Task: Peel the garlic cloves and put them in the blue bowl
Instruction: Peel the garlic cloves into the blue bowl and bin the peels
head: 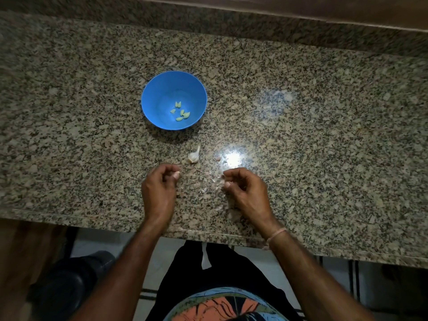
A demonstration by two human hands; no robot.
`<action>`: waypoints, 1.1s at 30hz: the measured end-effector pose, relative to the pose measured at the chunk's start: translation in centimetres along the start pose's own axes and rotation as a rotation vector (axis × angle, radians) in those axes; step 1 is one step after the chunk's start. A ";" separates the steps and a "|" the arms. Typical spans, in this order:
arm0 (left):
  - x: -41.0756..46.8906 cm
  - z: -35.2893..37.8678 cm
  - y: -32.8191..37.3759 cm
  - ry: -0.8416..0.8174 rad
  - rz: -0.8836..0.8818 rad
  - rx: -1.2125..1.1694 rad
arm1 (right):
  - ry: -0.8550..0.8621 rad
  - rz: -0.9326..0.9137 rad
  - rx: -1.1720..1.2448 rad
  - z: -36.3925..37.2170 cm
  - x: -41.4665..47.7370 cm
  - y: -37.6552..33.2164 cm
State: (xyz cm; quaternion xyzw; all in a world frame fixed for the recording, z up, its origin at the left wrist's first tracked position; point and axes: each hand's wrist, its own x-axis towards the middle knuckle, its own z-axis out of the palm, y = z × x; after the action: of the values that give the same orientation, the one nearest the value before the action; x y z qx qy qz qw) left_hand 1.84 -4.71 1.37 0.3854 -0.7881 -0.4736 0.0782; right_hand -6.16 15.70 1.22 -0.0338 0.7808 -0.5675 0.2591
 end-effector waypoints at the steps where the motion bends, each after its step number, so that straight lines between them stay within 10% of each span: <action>1: 0.3 -0.4 -0.4 0.005 0.025 0.055 | 0.003 -0.023 -0.047 -0.1 -0.1 0.3; 12: -3.7 3.5 -0.3 -0.197 0.230 0.264 | -0.040 -0.266 -0.630 1.6 -3.6 2.0; 33: -0.8 5.4 0.8 -0.202 0.542 0.336 | 0.081 -0.230 -0.403 0.2 -2.0 1.2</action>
State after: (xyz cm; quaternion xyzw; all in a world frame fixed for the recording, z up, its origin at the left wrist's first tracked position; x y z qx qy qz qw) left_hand -0.64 -0.23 -0.66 0.1205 -0.9327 -0.3349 0.0582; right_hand -4.04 16.64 0.80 -0.1505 0.8791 -0.4270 0.1492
